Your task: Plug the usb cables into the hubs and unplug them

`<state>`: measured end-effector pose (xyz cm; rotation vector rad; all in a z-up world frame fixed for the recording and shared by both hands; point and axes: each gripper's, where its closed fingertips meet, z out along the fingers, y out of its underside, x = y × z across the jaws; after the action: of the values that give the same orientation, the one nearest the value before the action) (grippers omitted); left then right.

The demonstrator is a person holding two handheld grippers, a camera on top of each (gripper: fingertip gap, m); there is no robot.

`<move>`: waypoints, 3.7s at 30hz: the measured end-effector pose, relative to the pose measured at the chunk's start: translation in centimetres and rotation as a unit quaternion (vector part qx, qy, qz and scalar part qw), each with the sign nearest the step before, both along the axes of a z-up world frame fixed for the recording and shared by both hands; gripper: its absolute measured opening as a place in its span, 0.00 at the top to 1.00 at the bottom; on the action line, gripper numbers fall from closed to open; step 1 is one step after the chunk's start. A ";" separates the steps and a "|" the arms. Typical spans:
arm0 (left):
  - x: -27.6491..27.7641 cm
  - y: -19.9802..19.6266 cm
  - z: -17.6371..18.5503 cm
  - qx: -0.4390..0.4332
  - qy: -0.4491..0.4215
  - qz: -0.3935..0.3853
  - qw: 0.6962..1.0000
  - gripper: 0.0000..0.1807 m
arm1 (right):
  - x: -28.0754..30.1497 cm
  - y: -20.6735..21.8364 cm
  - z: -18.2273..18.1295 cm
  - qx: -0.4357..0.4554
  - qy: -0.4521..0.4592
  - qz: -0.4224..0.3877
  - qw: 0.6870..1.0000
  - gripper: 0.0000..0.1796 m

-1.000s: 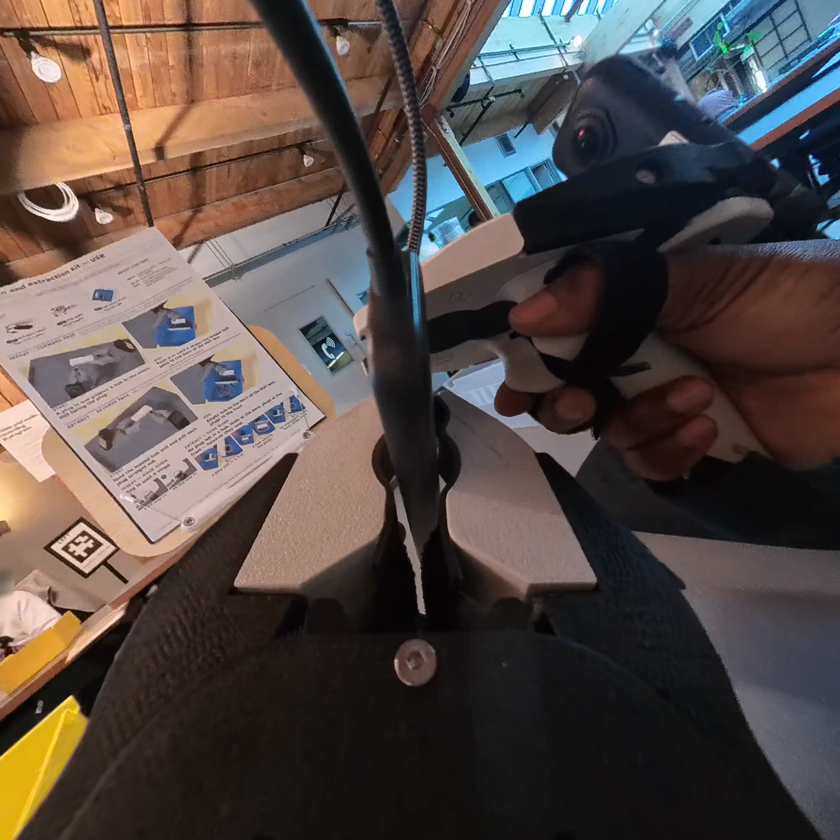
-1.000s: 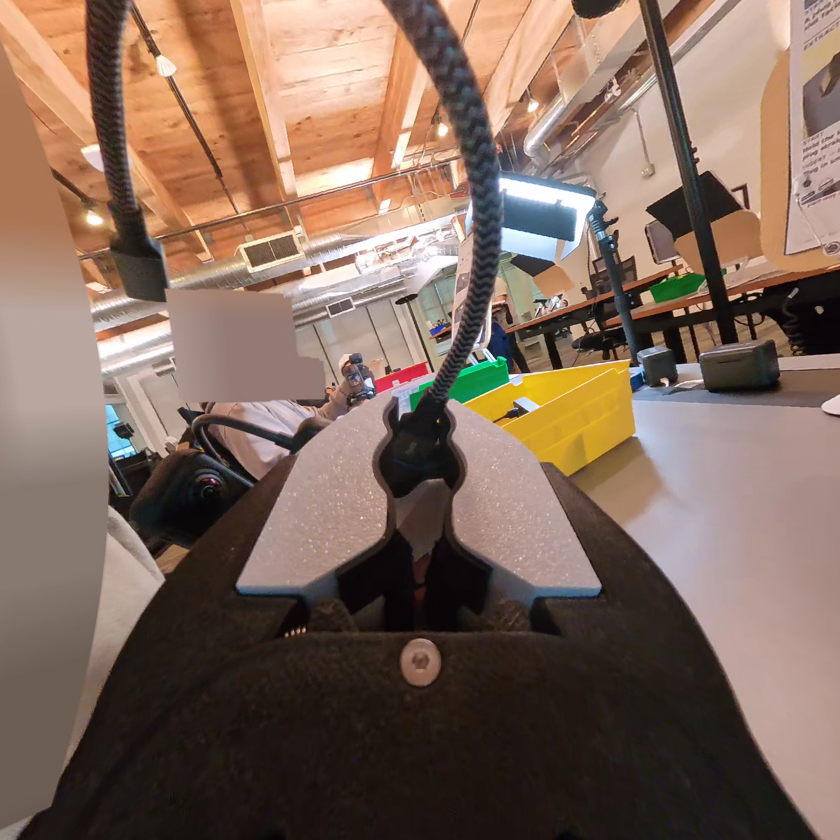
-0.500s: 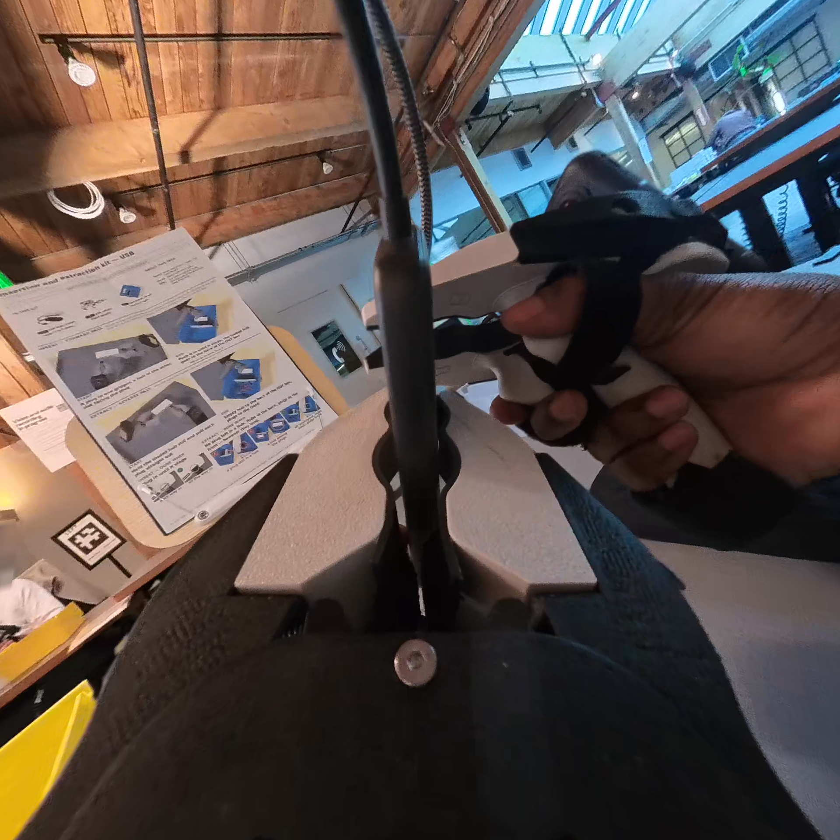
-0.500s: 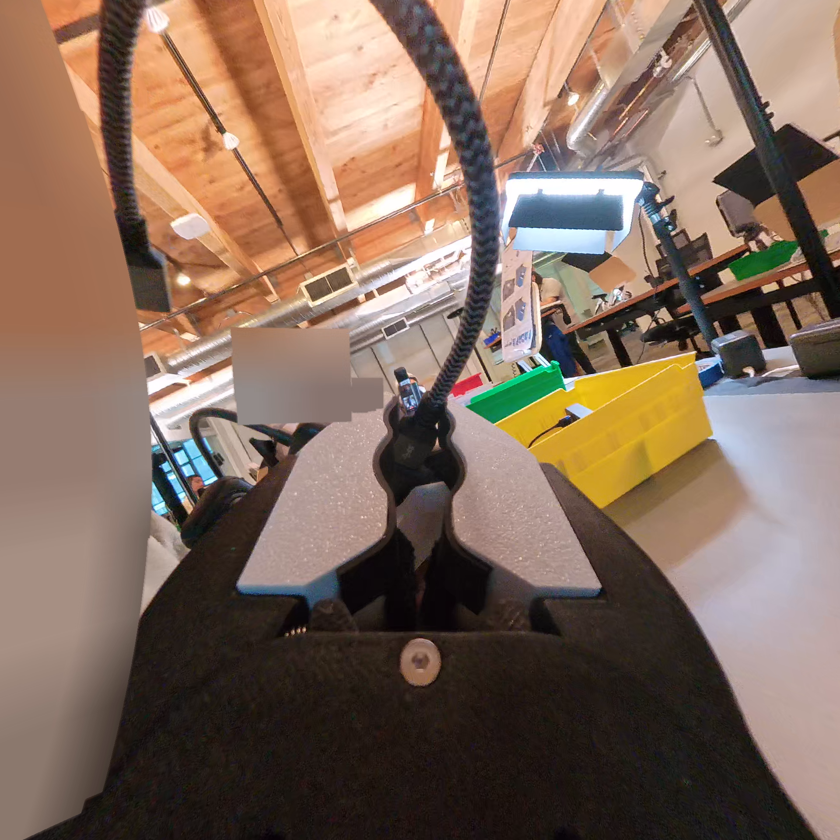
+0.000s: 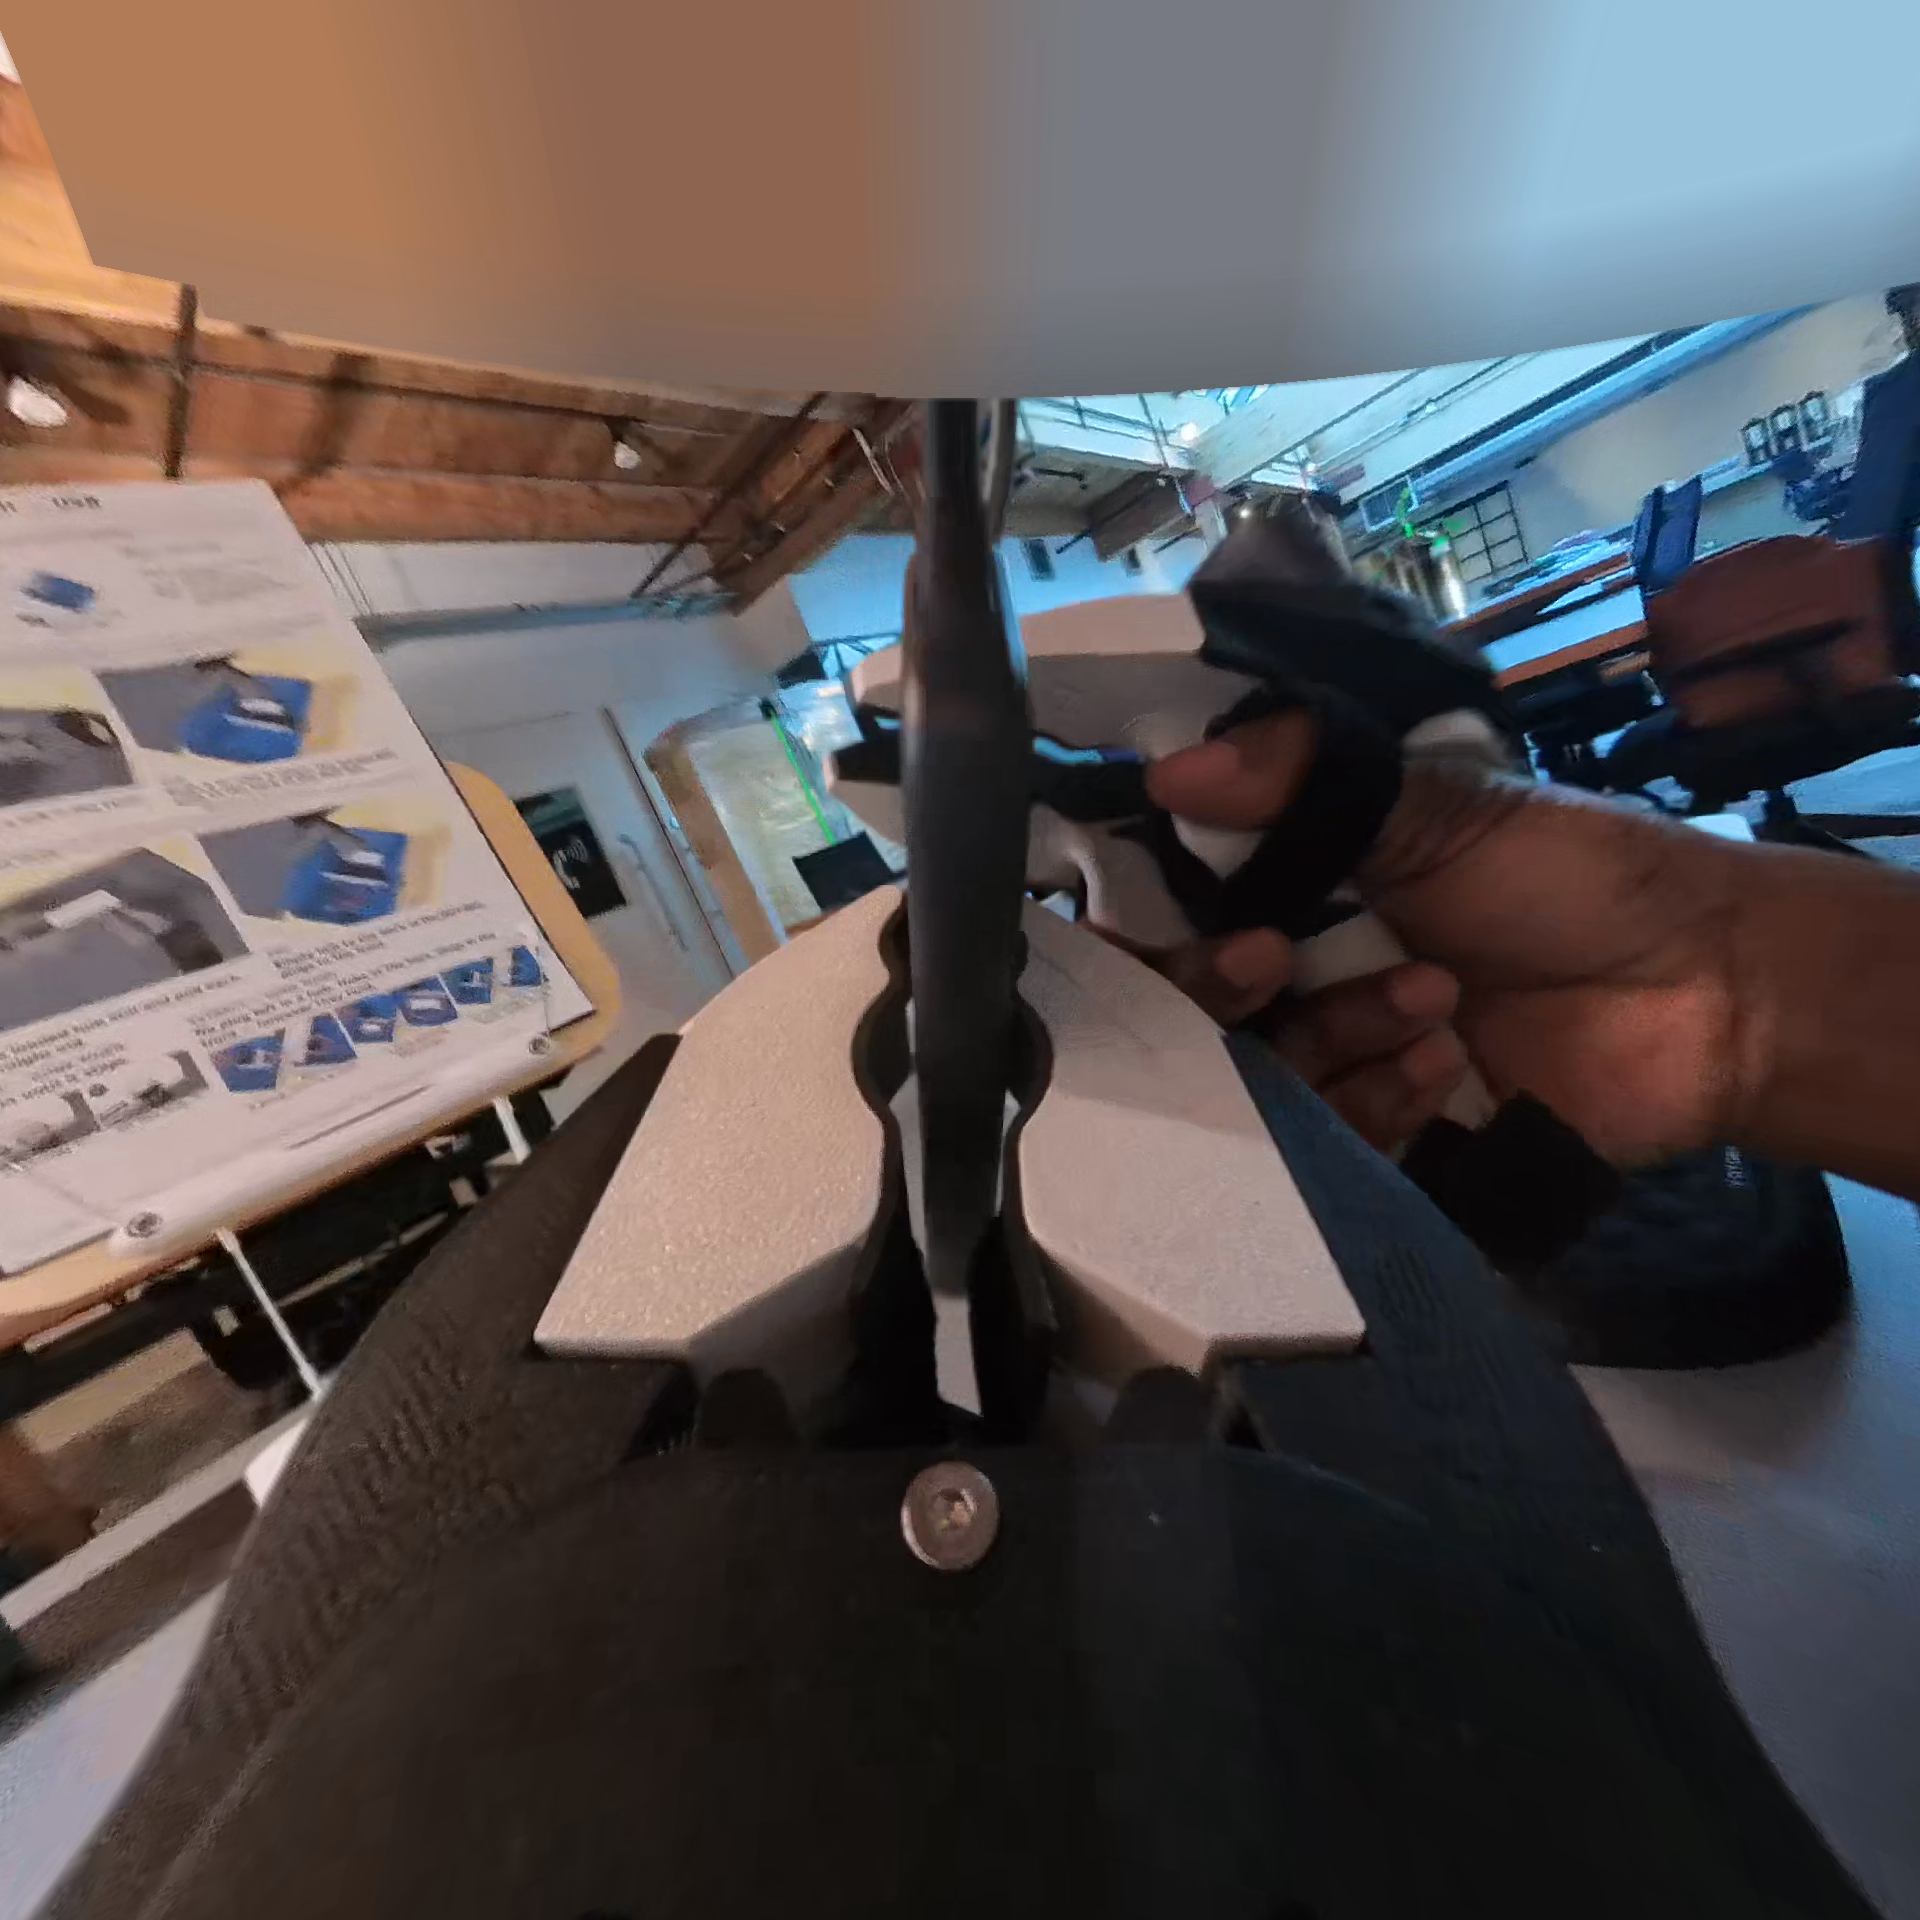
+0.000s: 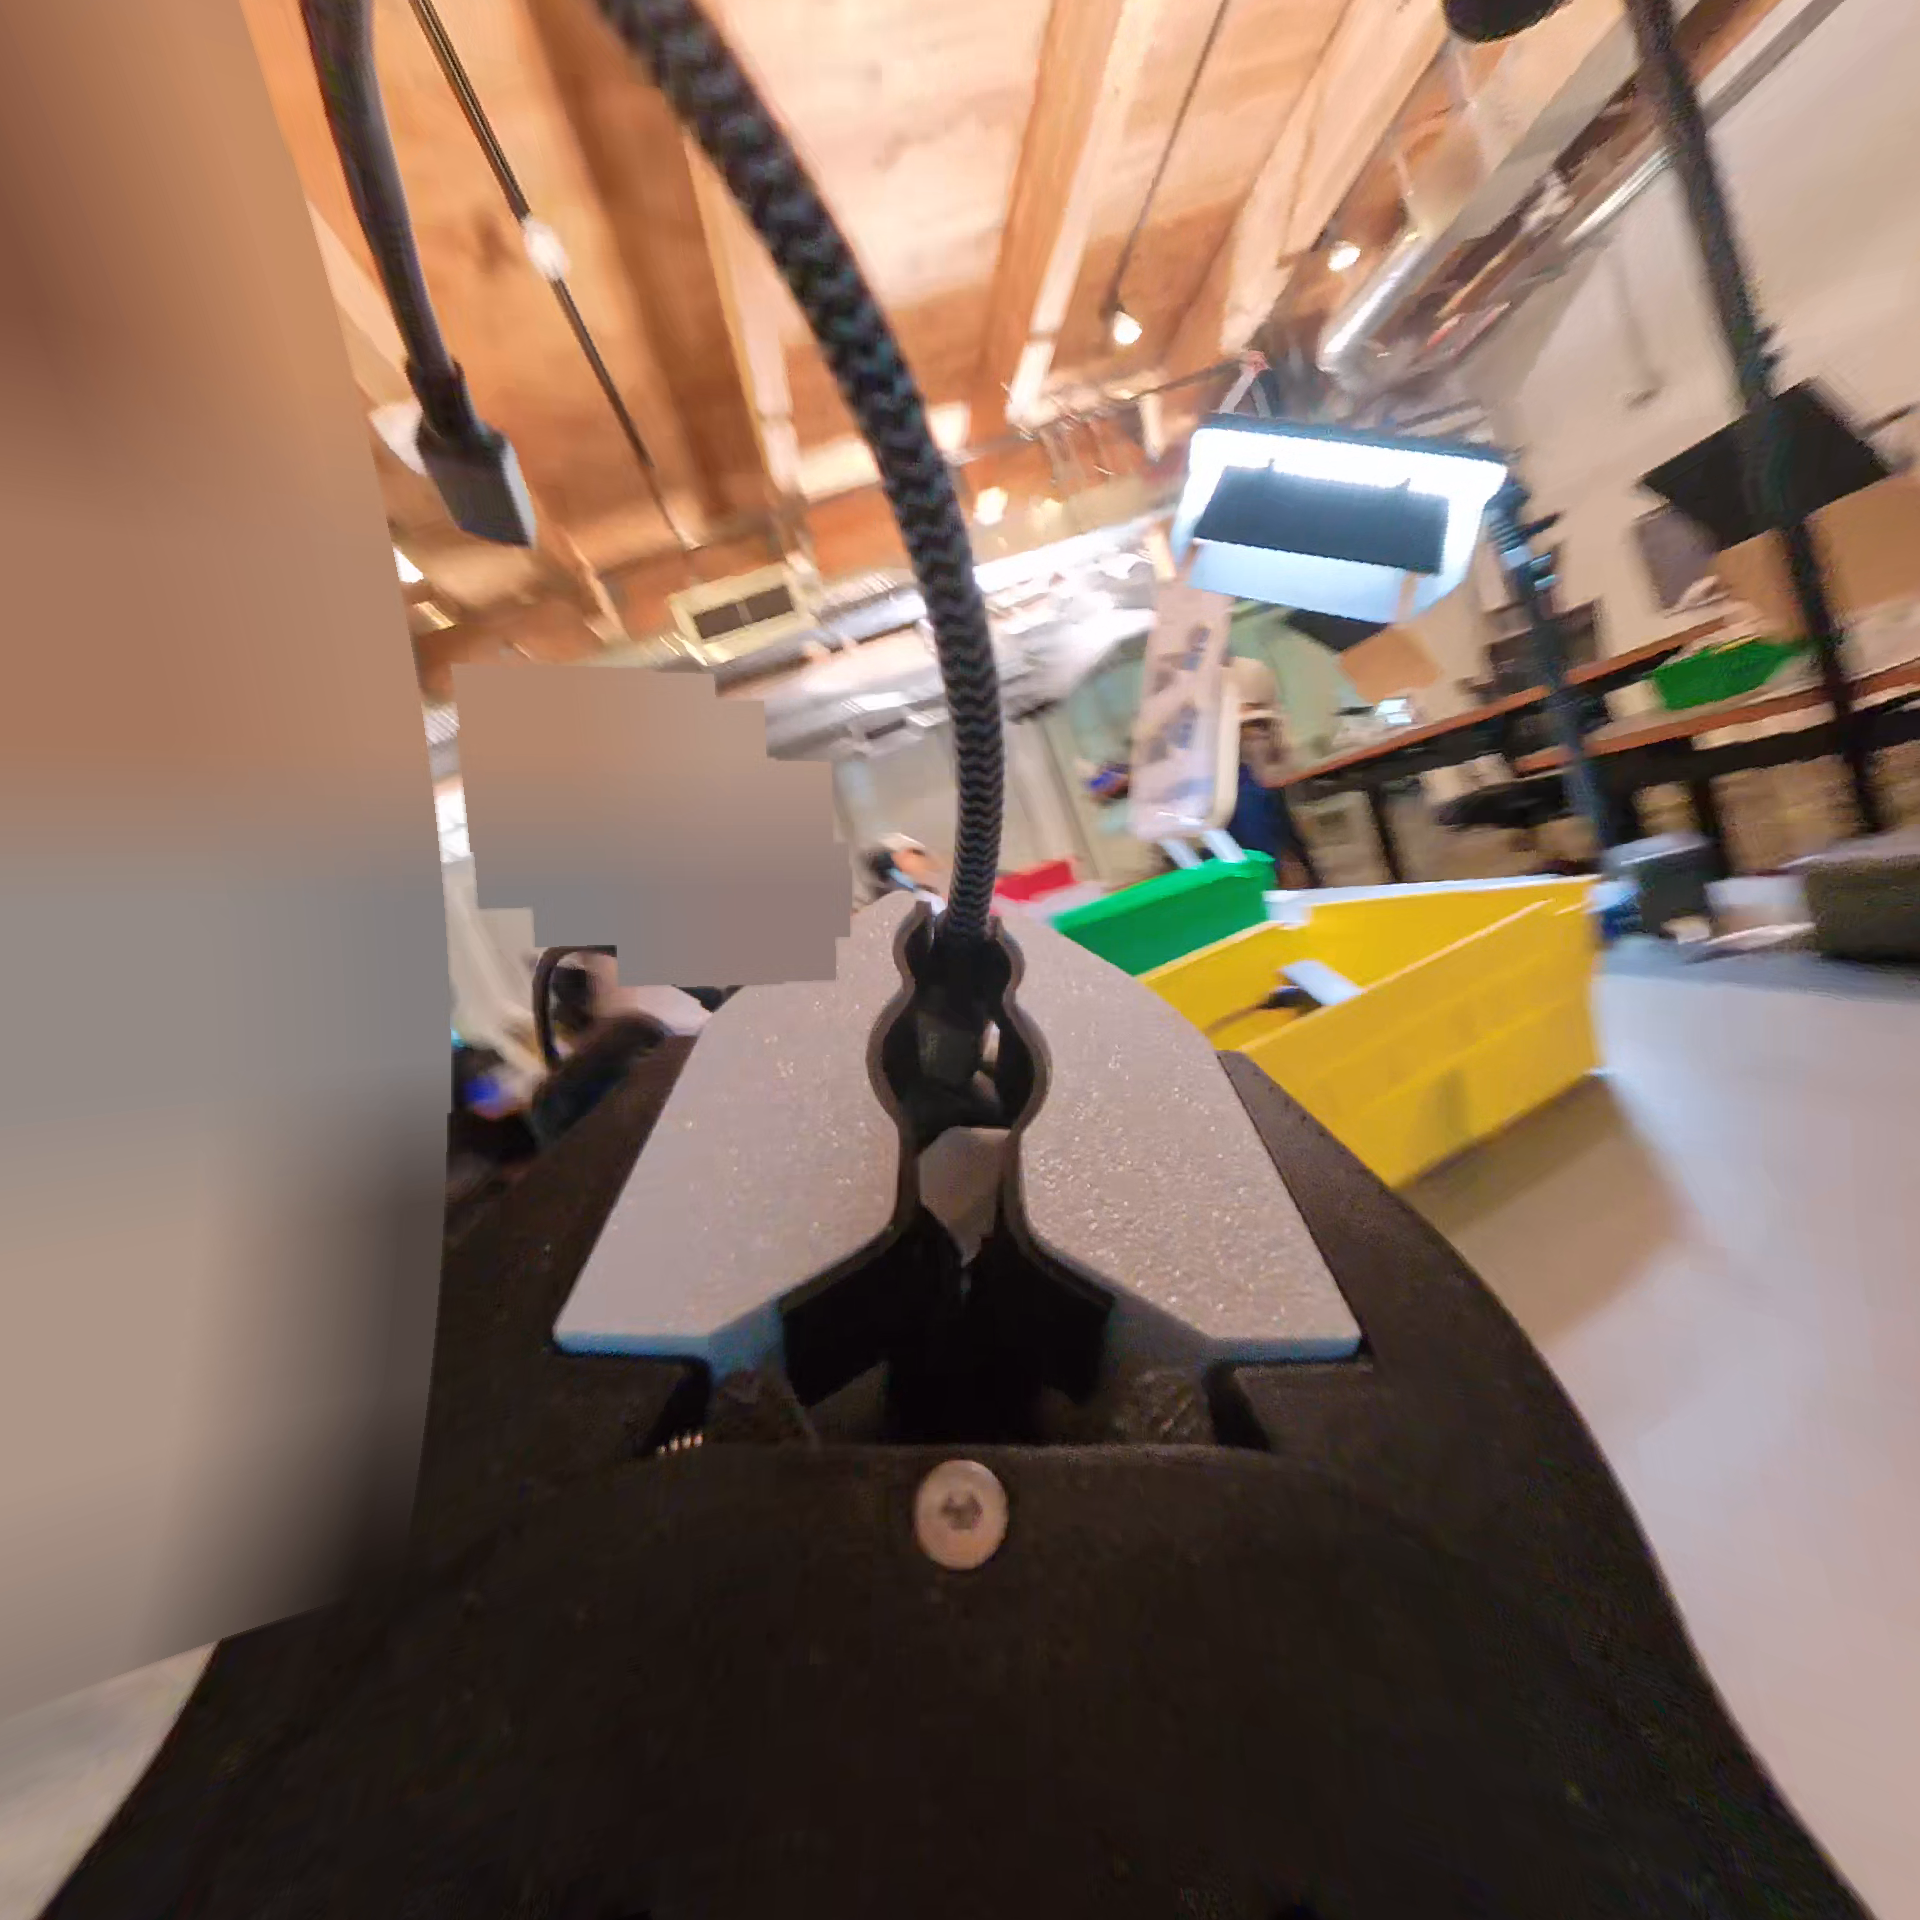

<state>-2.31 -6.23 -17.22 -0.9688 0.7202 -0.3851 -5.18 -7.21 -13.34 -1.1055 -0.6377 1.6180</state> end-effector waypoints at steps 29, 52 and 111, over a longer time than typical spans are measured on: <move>0.1 1.8 -3.0 -0.135 0.134 0.046 0.981 0.93 | 0.9 4.0 -3.8 0.045 -0.134 -0.145 0.979 0.95; -0.4 2.0 -1.8 -0.026 0.088 0.110 0.990 0.93 | 0.4 2.7 -1.9 -0.138 0.076 0.028 0.987 0.95; -3.5 1.8 0.8 -0.162 -0.176 -0.117 0.964 0.94 | 33.6 16.1 -9.3 -0.071 -0.523 -0.558 0.641 0.60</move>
<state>-5.79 -4.45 -16.43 -1.0872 0.4519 -0.8814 28.40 8.88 -22.67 -1.9814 -0.3216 -0.1840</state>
